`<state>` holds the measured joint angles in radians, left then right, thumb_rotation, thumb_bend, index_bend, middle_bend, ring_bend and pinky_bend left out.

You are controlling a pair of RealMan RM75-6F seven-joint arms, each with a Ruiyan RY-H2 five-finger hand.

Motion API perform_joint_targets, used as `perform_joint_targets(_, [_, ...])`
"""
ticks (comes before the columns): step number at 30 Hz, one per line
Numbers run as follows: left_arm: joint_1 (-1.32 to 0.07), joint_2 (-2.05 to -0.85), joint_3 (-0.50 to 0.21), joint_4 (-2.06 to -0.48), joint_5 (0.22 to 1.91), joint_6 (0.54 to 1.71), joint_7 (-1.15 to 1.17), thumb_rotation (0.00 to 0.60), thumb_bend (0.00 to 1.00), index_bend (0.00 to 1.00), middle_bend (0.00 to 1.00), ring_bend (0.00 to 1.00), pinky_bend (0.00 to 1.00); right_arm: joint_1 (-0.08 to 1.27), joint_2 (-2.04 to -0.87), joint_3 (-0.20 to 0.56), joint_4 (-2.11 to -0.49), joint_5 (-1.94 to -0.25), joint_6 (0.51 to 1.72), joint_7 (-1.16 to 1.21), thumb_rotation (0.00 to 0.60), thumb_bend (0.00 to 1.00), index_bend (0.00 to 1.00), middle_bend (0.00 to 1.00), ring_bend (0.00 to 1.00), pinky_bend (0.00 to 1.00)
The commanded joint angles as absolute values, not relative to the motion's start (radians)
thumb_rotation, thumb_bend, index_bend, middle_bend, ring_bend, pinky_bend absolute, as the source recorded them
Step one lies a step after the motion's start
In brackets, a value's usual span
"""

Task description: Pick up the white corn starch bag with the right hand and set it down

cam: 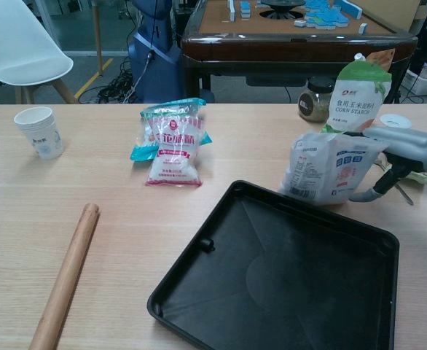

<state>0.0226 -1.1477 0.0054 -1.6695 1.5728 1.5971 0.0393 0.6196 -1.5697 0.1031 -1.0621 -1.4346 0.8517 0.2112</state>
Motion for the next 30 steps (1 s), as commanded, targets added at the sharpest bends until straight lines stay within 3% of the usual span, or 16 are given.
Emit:
perform_joint_targets(1, [0.024,-1.147,0.005,-1.67,1.571,1.598,0.04,0.6,0.19,0.07,0.05,0.11,0.01,0.636,-1.607,0.098,-1.025,-1.45,0.855,0.244,0.6,0.0,0.13,0.19,0.12,0.29])
perform_joint_targets(8, [0.026,-1.144,0.006,-1.673,1.57,1.597,0.044,0.6,0.19,0.07,0.05,0.11,0.01,0.644,-1.67,0.074,-0.935,-1.491,0.887,0.336,0.6,0.01,0.13,0.24,0.13,0.29])
perform_joint_targets(11, [0.024,-1.143,0.004,-1.677,1.571,1.595,0.047,0.6,0.19,0.07,0.05,0.11,0.01,0.647,-1.693,0.061,-0.888,-1.514,0.907,0.392,0.6,0.07,0.14,0.27,0.17,0.29])
perform_joint_targets(20, [0.015,-1.141,0.001,-1.692,1.573,1.586,0.06,0.6,0.19,0.07,0.05,0.11,0.01,0.681,-1.748,0.023,-0.758,-1.562,0.9,0.497,0.6,0.49,0.28,0.37,0.29,0.39])
perform_joint_targets(26, [0.018,-1.137,0.001,-1.696,1.571,1.589,0.06,0.6,0.19,0.07,0.05,0.11,0.01,0.695,-1.766,0.024,-0.705,-1.562,0.906,0.513,0.6,0.83,0.49,0.53,0.44,0.6])
perform_joint_targets(30, [0.019,-1.137,0.001,-1.694,1.572,1.59,0.057,0.6,0.19,0.07,0.05,0.11,0.01,0.691,-1.749,0.028,-0.702,-1.56,0.93,0.524,0.6,0.96,0.6,0.61,0.54,0.73])
